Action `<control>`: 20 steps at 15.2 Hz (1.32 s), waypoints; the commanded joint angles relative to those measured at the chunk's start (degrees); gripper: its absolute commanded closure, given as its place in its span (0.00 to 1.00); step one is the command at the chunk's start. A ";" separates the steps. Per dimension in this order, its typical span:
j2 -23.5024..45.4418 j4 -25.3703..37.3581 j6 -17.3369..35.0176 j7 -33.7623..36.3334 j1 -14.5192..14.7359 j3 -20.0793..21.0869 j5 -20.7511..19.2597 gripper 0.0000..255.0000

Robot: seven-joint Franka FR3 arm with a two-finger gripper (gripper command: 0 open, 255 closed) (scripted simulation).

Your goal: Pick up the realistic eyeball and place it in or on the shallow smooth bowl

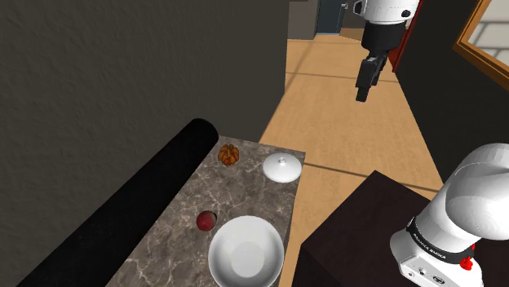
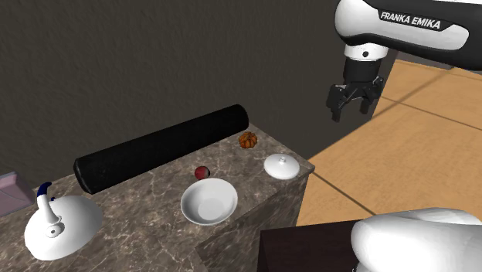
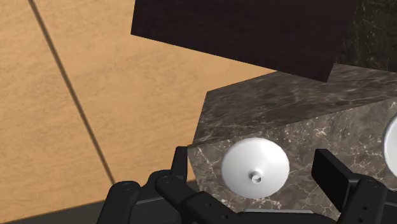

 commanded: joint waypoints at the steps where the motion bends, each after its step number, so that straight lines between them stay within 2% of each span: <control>1: 0.00 0.00 0.00 0.00 0.00 0.00 0.00 0.00; 12: 10.42 -3.22 13.03 12.95 3.05 11.87 6.96 0.00; 20: 23.35 -0.11 22.57 22.79 3.97 20.55 8.11 0.00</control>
